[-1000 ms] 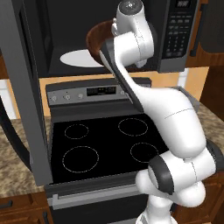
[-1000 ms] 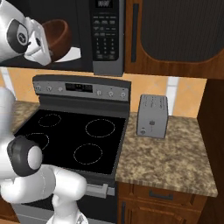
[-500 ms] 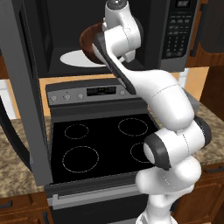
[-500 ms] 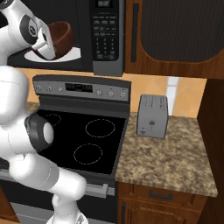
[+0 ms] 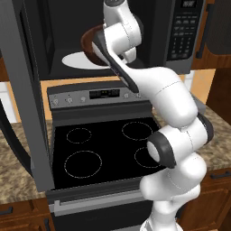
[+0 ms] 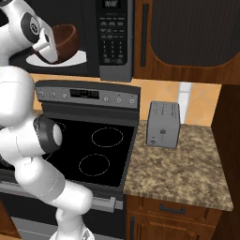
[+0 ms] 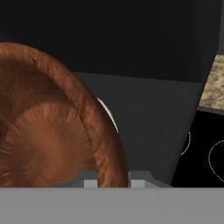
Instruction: Pick the lime from the sink and place it in the bowl. Then pick the bowl and place it in the microwave. Then close the microwave door and press the start button.
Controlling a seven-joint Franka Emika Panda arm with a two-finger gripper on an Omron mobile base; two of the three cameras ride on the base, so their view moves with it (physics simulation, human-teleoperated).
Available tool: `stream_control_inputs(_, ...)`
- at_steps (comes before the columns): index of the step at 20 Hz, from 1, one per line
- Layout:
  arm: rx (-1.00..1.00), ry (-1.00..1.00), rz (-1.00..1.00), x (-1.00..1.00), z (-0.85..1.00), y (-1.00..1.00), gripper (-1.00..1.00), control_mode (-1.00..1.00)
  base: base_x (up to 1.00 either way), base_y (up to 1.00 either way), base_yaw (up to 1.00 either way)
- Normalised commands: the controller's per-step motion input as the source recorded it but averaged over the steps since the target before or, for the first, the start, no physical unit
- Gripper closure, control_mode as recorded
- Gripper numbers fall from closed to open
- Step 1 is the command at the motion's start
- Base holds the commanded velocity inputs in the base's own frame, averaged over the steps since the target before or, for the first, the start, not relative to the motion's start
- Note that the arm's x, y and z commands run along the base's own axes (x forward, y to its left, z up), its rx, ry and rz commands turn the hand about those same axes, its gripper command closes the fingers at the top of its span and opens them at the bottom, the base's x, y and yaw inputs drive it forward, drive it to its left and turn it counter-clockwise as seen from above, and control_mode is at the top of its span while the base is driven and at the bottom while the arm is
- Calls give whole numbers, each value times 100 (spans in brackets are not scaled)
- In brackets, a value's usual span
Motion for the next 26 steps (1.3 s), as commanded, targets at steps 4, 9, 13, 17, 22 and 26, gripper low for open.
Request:
stream_control_inputs(4, -3, -14, 0, -1, -27, 5, -100, -100, 0, 0, 0)
stream_control_inputs(9, -2, -20, 0, -13, -9, 0, -100, -100, 0, 0, 0)
stream_control_inputs(13, 0, -16, 0, -59, 7, 0, -100, -100, 0, 0, 0)
stream_control_inputs(17, 0, -9, 0, -75, 5, -14, -100, -100, 0, 0, 0)
stream_control_inputs(22, 0, -3, 0, -93, -3, -35, -100, -100, 0, 0, 0)
stream_control_inputs(26, -17, 0, 1, -32, -41, -10, -100, -100, 0, 0, 0)
